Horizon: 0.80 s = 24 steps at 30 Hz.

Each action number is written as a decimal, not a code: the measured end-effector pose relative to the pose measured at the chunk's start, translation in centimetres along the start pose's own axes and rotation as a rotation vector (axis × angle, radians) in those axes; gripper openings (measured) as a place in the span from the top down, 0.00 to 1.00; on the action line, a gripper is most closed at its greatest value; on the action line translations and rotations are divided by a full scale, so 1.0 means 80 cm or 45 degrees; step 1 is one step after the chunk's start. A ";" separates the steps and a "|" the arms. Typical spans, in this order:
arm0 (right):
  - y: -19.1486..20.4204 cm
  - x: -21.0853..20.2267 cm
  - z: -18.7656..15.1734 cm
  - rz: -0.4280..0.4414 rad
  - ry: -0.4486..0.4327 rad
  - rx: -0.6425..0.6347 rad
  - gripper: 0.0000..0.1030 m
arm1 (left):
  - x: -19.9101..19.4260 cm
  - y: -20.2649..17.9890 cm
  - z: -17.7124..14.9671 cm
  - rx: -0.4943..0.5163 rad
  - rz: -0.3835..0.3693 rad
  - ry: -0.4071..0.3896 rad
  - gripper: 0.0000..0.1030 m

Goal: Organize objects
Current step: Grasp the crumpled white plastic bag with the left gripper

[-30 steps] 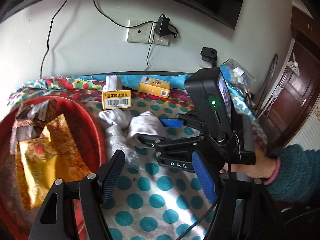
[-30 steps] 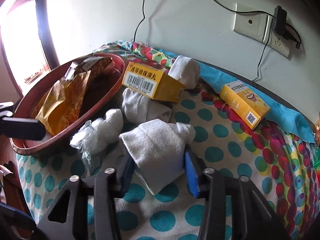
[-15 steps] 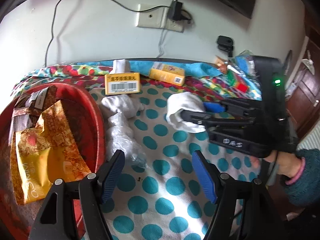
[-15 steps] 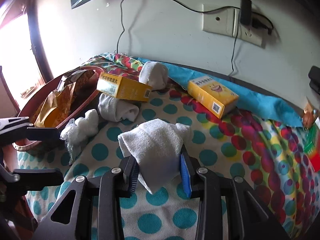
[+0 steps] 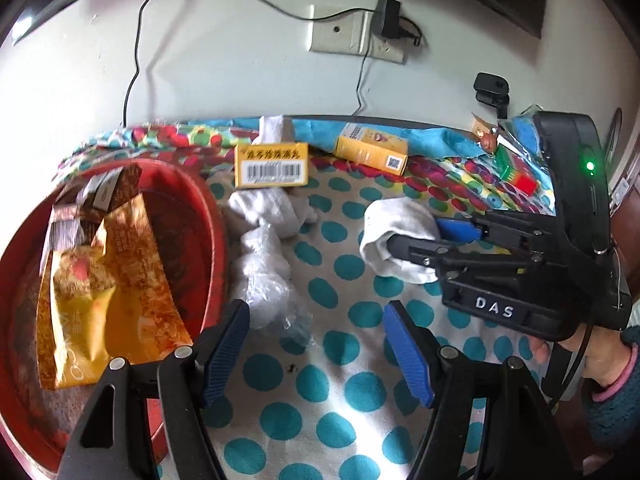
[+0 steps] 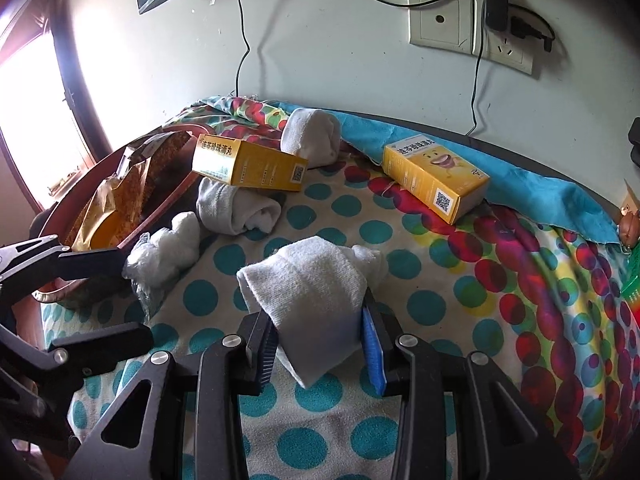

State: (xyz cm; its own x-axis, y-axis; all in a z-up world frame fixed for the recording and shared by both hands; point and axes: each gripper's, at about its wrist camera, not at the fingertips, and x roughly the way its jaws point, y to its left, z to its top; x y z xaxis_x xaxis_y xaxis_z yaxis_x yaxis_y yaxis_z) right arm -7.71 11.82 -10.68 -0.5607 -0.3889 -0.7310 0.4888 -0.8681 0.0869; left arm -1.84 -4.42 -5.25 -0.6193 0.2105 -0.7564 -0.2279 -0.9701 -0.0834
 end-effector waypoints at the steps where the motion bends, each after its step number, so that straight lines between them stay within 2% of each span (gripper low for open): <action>1: -0.001 0.001 0.000 0.003 0.001 0.003 0.66 | 0.002 -0.002 0.001 0.014 0.005 0.009 0.30; 6: -0.004 -0.001 0.000 0.020 -0.006 0.029 0.66 | 0.018 -0.003 0.005 -0.007 0.059 0.043 0.30; 11: -0.006 -0.001 0.000 0.036 -0.008 0.049 0.65 | 0.024 0.001 0.006 -0.054 -0.006 0.031 0.32; 12: -0.007 -0.002 0.000 0.036 -0.008 0.052 0.65 | 0.024 0.000 0.006 -0.048 -0.004 0.026 0.36; 13: -0.007 -0.002 0.000 0.035 -0.011 0.055 0.65 | 0.025 -0.001 0.006 -0.046 -0.009 0.022 0.55; 14: -0.007 -0.003 0.000 0.037 -0.012 0.057 0.65 | 0.028 -0.002 0.006 -0.045 -0.032 0.040 0.77; 16: -0.007 -0.003 0.000 0.039 -0.013 0.060 0.65 | 0.036 0.002 0.006 -0.076 -0.033 0.080 0.95; 20: -0.008 -0.003 0.000 0.043 -0.008 0.065 0.64 | 0.039 0.006 0.002 -0.116 -0.042 0.085 0.96; 22: -0.006 -0.004 -0.001 0.042 -0.008 0.062 0.64 | 0.036 0.004 0.002 -0.106 -0.019 0.072 1.00; 24: -0.007 -0.003 0.000 0.042 -0.008 0.063 0.64 | 0.029 0.001 0.003 -0.094 -0.036 0.061 1.00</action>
State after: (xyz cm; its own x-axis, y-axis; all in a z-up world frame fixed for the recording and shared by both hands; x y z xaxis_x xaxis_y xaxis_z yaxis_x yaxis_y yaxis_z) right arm -7.80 12.43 -10.55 -0.5492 -0.4191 -0.7230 0.4731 -0.8691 0.1444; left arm -3.50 -3.99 -6.89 -0.5763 0.2334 -0.7832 -0.1879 -0.9705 -0.1510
